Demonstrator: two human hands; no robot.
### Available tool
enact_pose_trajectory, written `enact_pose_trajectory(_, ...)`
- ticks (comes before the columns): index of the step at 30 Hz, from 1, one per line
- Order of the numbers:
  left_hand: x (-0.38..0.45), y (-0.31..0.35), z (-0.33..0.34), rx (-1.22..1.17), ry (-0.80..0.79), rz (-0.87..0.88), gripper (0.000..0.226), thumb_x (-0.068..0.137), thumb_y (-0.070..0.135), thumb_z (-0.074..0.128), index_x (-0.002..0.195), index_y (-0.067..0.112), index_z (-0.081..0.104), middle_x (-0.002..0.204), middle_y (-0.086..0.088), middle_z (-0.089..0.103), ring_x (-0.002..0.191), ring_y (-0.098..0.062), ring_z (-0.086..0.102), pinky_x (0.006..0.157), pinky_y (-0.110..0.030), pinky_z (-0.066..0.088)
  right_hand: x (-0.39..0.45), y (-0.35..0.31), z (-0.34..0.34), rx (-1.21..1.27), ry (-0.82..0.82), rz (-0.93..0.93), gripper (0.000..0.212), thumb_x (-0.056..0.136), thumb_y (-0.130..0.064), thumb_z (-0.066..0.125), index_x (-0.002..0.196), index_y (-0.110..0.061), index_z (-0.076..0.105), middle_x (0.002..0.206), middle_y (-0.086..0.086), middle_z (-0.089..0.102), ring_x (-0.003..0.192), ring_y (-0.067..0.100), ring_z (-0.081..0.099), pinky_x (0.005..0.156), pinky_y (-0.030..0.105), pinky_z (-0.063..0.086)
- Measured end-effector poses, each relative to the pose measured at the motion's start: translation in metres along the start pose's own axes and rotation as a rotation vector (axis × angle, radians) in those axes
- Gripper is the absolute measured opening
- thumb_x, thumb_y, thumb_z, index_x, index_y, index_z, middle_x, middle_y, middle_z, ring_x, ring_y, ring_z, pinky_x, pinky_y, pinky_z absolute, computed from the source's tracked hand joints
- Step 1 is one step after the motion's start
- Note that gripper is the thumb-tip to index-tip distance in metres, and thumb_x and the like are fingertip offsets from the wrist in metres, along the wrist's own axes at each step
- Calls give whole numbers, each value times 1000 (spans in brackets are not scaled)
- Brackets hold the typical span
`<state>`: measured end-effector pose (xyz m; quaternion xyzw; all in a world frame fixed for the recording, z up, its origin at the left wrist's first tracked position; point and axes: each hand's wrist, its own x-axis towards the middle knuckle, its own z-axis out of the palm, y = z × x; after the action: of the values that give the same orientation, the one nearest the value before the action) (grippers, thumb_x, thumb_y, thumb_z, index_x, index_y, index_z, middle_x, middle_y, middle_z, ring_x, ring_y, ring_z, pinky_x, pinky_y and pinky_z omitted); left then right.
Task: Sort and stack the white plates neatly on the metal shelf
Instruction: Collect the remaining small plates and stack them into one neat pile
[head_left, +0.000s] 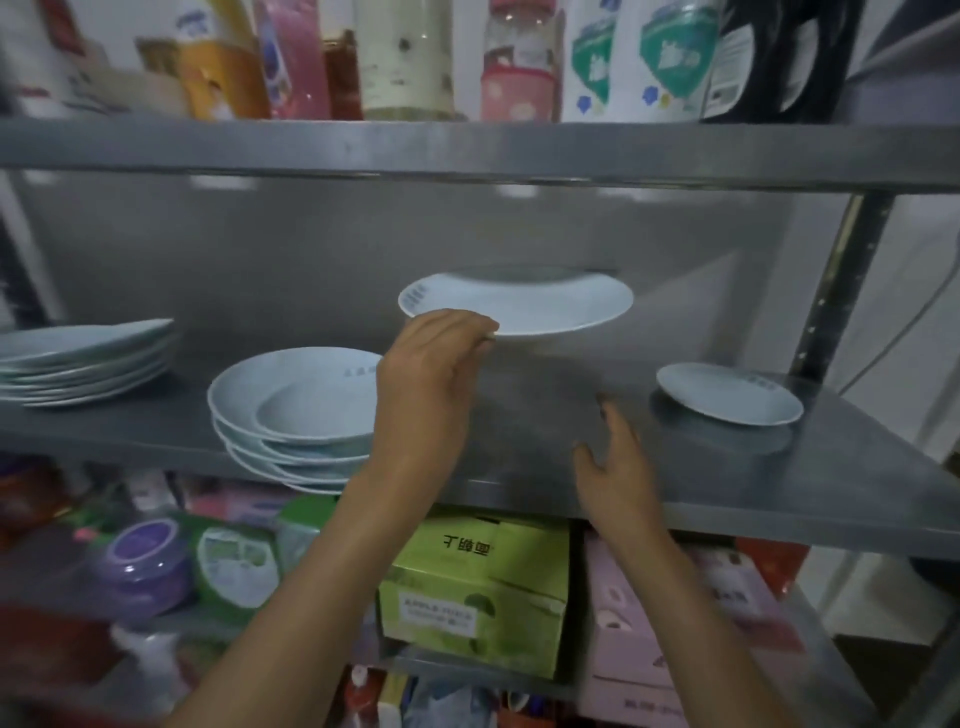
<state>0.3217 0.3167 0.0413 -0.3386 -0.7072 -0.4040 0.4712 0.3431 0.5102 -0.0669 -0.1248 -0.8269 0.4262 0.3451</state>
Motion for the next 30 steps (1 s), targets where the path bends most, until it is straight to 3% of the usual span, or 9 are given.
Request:
enact_pose_trajectory(5,-1,-46,-53,65,-4,-23,10,83,2,67,91,5,74,93,-7,73,91,-16,64,93,-8,37,-15,-16,22,-36,-19,6,57,93,-28,53,144,-31,29,149,0,36,133,19,38,102,26,30)
enact_pose_trajectory(10,-10,-86,-95,150,-54,-40,11,82,-2,68,91,1,74,94,-13,72,94,-28,66,93,-18,38,-28,-24,28,-80,-7,28,56,93,-25,52,144,-28,30,149,1,36,133,19,37,108,30,29)
enact_pose_trajectory(17,-24,-123,-122,187,-151,-46,11,83,-6,65,88,-1,73,92,-14,72,95,-30,65,93,-22,38,-44,-28,34,-171,4,62,57,92,-21,52,144,-24,30,149,4,37,136,20,36,111,36,30)
enact_pose_trajectory(24,-39,-140,-130,163,-241,-30,14,78,-13,66,85,-3,74,91,-17,73,99,-36,66,91,-40,47,-54,-35,42,-237,21,108,57,91,-23,51,144,-25,29,148,6,39,130,26,42,108,37,34)
enact_pose_trajectory(30,-45,-147,-133,181,-293,-23,18,76,-14,67,88,-2,74,92,-16,73,101,-38,65,92,-37,41,-59,-42,48,-244,28,113,57,92,-23,50,145,-26,28,148,6,38,130,26,43,107,40,37)
